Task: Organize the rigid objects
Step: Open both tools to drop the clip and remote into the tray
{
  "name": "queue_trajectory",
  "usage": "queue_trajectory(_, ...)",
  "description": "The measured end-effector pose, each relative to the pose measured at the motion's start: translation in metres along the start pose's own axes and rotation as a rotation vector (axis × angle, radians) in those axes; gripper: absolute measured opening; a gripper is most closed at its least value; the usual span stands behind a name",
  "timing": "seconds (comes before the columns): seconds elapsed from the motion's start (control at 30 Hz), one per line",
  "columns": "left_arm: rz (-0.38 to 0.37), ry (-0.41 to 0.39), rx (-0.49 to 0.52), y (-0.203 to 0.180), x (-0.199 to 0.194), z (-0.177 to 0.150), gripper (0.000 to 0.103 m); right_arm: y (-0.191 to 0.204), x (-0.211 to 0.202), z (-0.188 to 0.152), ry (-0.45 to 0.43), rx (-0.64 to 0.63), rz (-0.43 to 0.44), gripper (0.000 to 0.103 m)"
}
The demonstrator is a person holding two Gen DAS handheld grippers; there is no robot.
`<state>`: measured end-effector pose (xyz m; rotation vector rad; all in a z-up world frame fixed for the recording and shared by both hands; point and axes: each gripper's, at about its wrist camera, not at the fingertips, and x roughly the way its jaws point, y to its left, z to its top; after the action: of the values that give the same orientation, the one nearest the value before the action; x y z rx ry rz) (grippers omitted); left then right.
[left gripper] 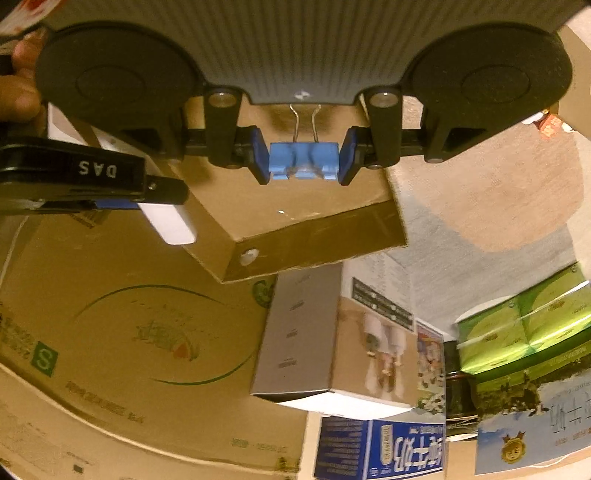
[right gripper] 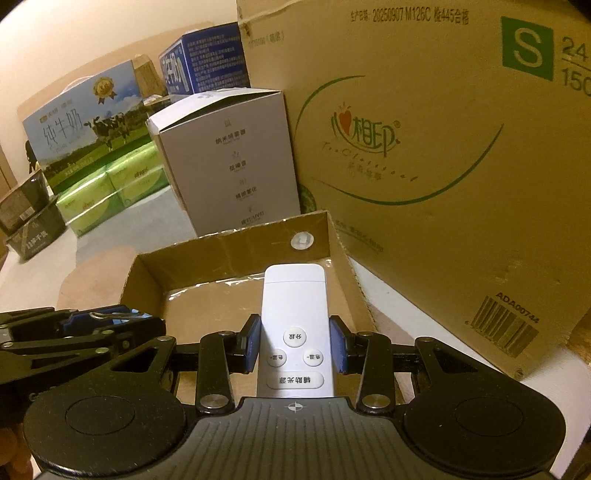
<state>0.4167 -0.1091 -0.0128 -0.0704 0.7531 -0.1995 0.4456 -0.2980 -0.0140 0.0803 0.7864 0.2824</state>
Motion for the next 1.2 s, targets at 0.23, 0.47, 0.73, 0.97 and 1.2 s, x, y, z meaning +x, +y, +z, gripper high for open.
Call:
queue_trajectory(0.23,-0.001,-0.017,-0.003,0.006,-0.008,0.001,0.053,0.004,0.005,0.001,0.011,-0.019,-0.010,0.039)
queue_trajectory(0.47,0.000,-0.028,-0.016,0.012,-0.016,0.001,0.053,0.007,0.006,0.003,0.009,-0.025,-0.009,0.039)
queue_trajectory(0.73,0.001,-0.041,-0.020,0.016,-0.022,0.002,0.053,0.013,0.008,0.008,-0.002,-0.034,-0.007,0.039)
queue_trajectory(0.97,0.008,-0.041,-0.034,0.024,-0.030,-0.005,0.065,0.012,0.006,0.008,-0.034,-0.029,0.016,0.055)
queue_trajectory(1.2,0.009,-0.044,-0.045,0.028,-0.052,-0.012,0.072,0.015,-0.012,0.001,-0.029,-0.021,-0.022,0.056)
